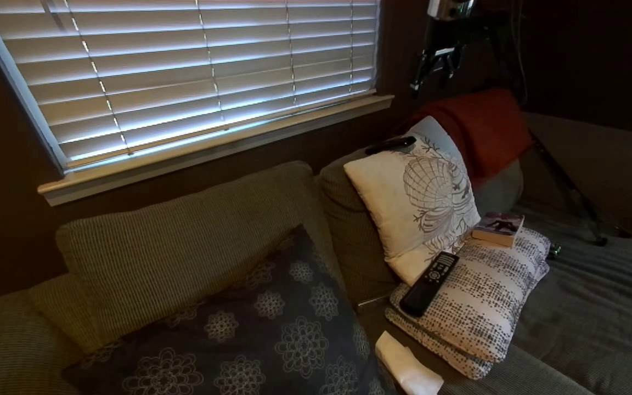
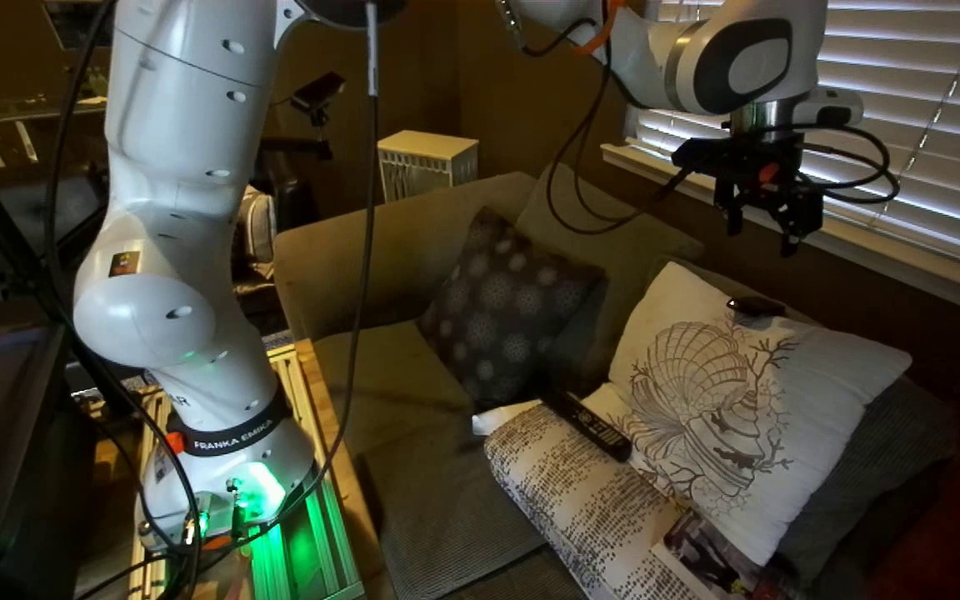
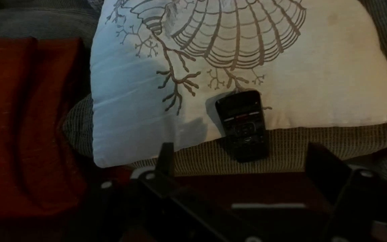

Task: Put the remotes on top of the pillow

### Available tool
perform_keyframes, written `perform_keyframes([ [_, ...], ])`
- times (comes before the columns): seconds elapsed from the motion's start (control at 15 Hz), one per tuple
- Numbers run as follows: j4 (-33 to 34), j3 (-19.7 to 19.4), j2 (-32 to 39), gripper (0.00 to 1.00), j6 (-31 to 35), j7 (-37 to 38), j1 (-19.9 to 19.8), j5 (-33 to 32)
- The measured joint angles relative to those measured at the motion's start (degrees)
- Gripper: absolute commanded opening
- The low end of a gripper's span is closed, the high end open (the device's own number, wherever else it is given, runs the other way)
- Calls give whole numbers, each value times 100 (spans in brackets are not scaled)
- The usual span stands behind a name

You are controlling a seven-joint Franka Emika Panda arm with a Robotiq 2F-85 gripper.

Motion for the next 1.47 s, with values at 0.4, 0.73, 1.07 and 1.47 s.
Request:
perform_keyframes([
  [0.4,974,150,845,100,-197,-608,-113,-2],
  [0.73,1820,217,1562,100,-527,-868,-132,-2],
  [1.07,2485,273,2193,100,-533,-881,-165,1],
  [1.47,3030,467,2794,100,-529,-881,-290,17],
])
